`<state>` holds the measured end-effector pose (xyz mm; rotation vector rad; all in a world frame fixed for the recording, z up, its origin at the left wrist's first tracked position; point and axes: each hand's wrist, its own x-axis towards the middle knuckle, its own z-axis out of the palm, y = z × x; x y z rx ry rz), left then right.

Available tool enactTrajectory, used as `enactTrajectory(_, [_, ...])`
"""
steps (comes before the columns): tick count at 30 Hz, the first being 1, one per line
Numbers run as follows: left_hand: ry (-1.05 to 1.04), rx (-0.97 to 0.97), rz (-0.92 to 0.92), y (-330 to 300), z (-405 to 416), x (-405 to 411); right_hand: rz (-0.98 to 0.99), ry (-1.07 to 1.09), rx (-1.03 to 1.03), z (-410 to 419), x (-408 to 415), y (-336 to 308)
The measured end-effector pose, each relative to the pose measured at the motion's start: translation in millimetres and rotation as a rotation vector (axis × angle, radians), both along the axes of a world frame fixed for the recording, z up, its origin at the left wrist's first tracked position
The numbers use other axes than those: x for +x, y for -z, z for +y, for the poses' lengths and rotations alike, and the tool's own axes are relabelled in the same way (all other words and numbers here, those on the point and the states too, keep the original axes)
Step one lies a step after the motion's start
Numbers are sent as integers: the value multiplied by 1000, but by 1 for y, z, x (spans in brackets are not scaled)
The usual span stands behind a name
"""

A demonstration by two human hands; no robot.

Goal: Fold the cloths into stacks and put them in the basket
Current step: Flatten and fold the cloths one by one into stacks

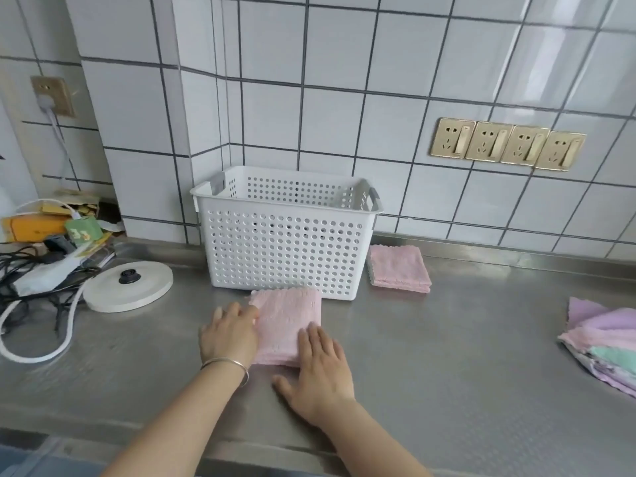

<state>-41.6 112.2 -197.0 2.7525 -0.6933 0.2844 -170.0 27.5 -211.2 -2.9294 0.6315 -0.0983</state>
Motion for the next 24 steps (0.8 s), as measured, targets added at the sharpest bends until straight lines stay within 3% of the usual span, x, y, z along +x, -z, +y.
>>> enactTrajectory(4, [-8,49,-21,7,17,6,31,-12,181,3,0,-11])
enactTrajectory(7, [50,144,0,30,-1,43,-154,40,392,-26,-24,-29])
enactTrajectory(10, [237,139,-120,109,-71,110,-373,194,322,-80,-77,-43])
enactTrajectory(12, [332,7,-134,80,-101,70,-459,333,227,-122,-124,-46])
enactTrajectory(16, [546,-162,-33,-37,-152,-121,-498,706,59,-217,-242,-40])
enactTrajectory(20, [781,-85,133,-30,-231,-197,-286,880,-79,-294,-333,-31])
enactTrajectory(24, [953,-56,136,-21,-304,-247,-195,801,-141,-347,-355,-31])
